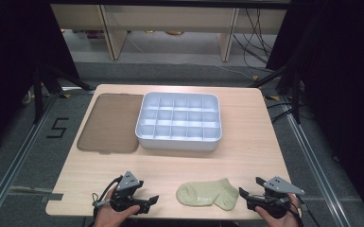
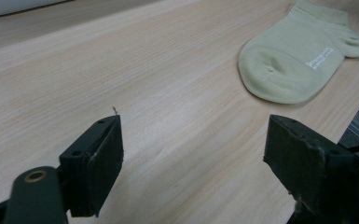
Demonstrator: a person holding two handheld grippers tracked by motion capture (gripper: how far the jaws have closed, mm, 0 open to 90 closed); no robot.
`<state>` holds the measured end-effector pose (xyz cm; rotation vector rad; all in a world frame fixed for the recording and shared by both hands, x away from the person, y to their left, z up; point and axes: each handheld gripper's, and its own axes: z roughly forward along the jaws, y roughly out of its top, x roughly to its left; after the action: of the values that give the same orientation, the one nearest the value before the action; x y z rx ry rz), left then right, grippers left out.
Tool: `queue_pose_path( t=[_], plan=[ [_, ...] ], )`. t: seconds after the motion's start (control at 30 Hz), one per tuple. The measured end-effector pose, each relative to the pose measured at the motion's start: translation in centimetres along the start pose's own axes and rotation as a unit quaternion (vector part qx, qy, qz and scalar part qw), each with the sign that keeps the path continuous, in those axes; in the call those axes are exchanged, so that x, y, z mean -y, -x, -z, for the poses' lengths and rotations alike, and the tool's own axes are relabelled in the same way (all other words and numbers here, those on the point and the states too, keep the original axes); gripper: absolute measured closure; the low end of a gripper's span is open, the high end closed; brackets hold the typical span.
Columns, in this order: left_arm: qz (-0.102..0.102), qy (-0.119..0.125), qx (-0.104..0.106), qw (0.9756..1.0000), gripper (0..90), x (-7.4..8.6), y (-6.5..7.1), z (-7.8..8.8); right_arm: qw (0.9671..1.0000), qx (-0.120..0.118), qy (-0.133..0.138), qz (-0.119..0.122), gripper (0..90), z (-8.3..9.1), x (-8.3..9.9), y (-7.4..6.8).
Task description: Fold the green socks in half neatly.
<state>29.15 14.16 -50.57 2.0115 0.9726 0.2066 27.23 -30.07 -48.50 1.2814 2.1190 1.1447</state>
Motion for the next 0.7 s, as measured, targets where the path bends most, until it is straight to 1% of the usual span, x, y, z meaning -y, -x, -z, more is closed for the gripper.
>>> queue_pose_path(
  t=[0.03, 0.07, 0.1, 0.13, 0.17, 0.2, 0.27, 0.33, 0.37, 0.4, 0.43, 0.47, 0.5, 0.53, 0.57, 0.6, 0.63, 0.67, 0.7],
  plan=[
    [0.007, 0.003, 0.006, 1.0000, 20.3, 0.0, 0.1, -0.2, 1.0000, 0.003, 0.000, 0.003, 23.3, 0.0, 0.0, 0.0],
    [0.002, -0.004, 0.009, 0.9999, 22.0, -0.1, 0.2, -0.2, 1.0000, 0.001, -0.001, 0.000, 23.3, 0.0, 0.0, 0.0],
    [0.006, 0.002, 0.017, 0.9998, 23.8, -0.2, 0.5, -0.6, 1.0000, 0.001, 0.006, -0.003, 23.4, 0.0, 0.0, -0.1],
    [0.006, 0.002, 0.017, 0.9998, 24.1, -0.2, 0.5, -0.6, 1.0000, 0.001, 0.006, -0.003, 23.4, 0.0, 0.0, -0.1],
    [0.002, -0.003, 0.021, 0.9998, 24.7, -0.4, 0.7, -0.8, 1.0000, 0.003, 0.007, -0.001, 23.6, -0.1, 0.0, 0.0],
    [0.002, -0.003, 0.021, 0.9998, 25.9, -0.4, 0.7, -0.8, 1.0000, 0.003, 0.007, -0.001, 23.6, -0.1, 0.0, 0.0],
    [0.001, -0.008, 0.032, 0.9995, 26.7, -0.7, 1.3, -1.5, 0.9999, 0.002, 0.011, -0.004, 24.2, 0.1, -0.1, 0.0],
    [0.002, -0.006, 0.034, 0.9994, 27.7, -0.9, 1.5, -1.7, 0.9999, 0.002, 0.012, -0.004, 24.4, 0.1, -0.1, 0.0],
    [-0.005, -0.009, 0.033, 0.9994, 28.8, -1.1, 1.7, -1.9, 0.9999, 0.002, 0.012, -0.004, 24.4, 0.1, -0.1, 0.0],
    [-0.004, -0.011, 0.038, 0.9992, 30.3, -1.4, 1.8, -2.1, 0.9999, 0.002, 0.012, -0.004, 24.5, 0.1, 0.0, -0.1],
    [-0.013, -0.010, 0.038, 0.9991, 31.6, -1.9, 1.9, -2.5, 0.9999, 0.002, 0.012, 0.000, 24.7, 0.0, -0.1, -0.1],
    [-0.013, -0.010, 0.038, 0.9991, 32.4, -1.9, 1.9, -2.5, 0.9999, 0.002, 0.012, 0.000, 24.7, 0.0, -0.1, -0.1],
    [-0.013, -0.012, 0.034, 0.9993, 33.4, -2.5, 2.0, -3.0, 0.9999, 0.001, 0.013, 0.004, 24.8, 0.1, -0.1, 0.0],
    [-0.005, -0.003, 0.036, 0.9993, 34.3, -2.7, 2.2, -3.3, 0.9999, 0.000, 0.012, 0.002, 24.8, 0.2, -0.1, -0.1],
    [-0.011, -0.010, 0.038, 0.9992, 35.1, -3.0, 2.3, -3.5, 0.9999, -0.002, 0.015, -0.002, 24.9, 0.1, -0.1, -0.1],
    [-0.011, -0.010, 0.038, 0.9992, 35.6, -3.0, 2.3, -3.5, 0.9999, -0.002, 0.016, -0.002, 25.0, 0.1, -0.1, -0.1],
    [-0.017, -0.016, 0.040, 0.9989, 36.4, -3.4, 2.6, -3.6, 0.9999, 0.000, 0.017, 0.000, 25.0, 0.1, -0.1, 0.0],
    [-0.017, -0.016, 0.040, 0.9989, 37.1, -3.4, 2.6, -3.6, 0.9999, 0.000, 0.017, 0.000, 25.0, 0.1, -0.1, 0.0],
    [-0.022, -0.018, 0.037, 0.9989, 37.7, -3.7, 2.8, -3.8, 0.9999, -0.001, 0.014, 0.000, 25.0, 0.1, 0.0, 0.0]
  ],
)
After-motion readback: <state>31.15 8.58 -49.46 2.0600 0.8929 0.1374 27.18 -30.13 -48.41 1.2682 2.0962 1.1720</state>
